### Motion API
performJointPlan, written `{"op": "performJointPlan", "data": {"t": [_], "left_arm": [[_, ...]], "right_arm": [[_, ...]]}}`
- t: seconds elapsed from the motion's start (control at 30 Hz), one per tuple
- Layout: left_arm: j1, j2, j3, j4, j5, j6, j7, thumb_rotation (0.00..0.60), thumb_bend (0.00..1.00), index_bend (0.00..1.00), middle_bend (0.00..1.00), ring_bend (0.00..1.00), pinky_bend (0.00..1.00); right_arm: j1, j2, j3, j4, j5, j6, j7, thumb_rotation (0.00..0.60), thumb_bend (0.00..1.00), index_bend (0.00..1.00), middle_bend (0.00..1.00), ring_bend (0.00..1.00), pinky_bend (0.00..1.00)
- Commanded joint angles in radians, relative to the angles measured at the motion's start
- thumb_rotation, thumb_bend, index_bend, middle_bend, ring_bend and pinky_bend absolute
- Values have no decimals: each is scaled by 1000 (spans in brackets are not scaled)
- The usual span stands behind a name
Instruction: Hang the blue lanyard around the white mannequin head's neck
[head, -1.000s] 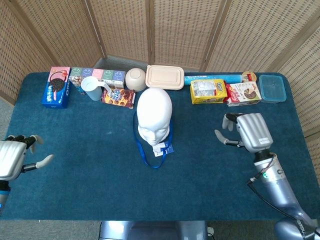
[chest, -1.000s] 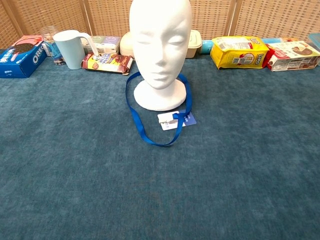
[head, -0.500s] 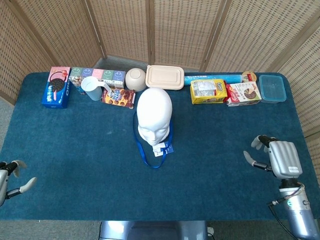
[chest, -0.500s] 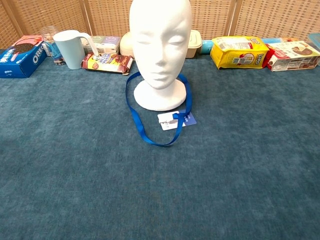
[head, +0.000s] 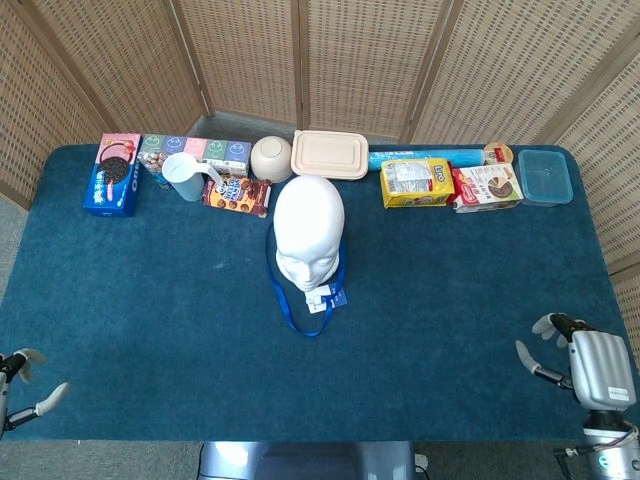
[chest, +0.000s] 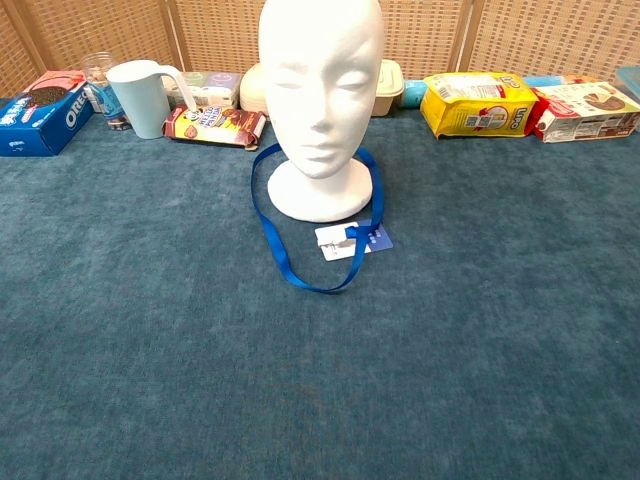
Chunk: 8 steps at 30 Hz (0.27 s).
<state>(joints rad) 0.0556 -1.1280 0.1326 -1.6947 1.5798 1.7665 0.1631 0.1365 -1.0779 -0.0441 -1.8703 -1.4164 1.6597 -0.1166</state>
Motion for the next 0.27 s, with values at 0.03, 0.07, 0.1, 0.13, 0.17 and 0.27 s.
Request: {"op": "performJointPlan", "data": {"t": [0.03, 0.07, 0.1, 0.13, 0.17, 0.27], "left_arm": [[21, -3, 9, 2, 26, 16, 7, 53, 71, 442, 607, 506, 415], [25, -4, 9, 3, 30, 17, 10, 54, 71, 442, 607, 506, 415], [28, -4, 6, 1, 30, 14, 11, 54, 71, 442, 607, 506, 415], [28, -3, 3, -2, 27, 11, 11, 54, 70, 442, 607, 506, 415], [29, 0, 1, -6, 26, 6, 12, 56, 70, 442, 607, 506, 415], [27, 11, -3, -21, 27, -10, 21, 55, 71, 442, 607, 506, 415]], "right_arm": [[-42, -5, -20, 8, -26, 30, -10, 316, 347, 486, 542, 585, 669], [-49, -4, -21, 9, -31, 33, -13, 316, 348, 486, 542, 585, 669], [-56, -3, -19, 10, -33, 33, -14, 317, 347, 486, 543, 585, 669], [-59, -3, -17, 10, -36, 33, -13, 315, 347, 486, 543, 585, 669], [-62, -3, -15, 11, -40, 32, -12, 316, 347, 486, 542, 585, 669], [-70, -5, -7, 14, -44, 26, -7, 318, 347, 486, 542, 586, 669]]}}
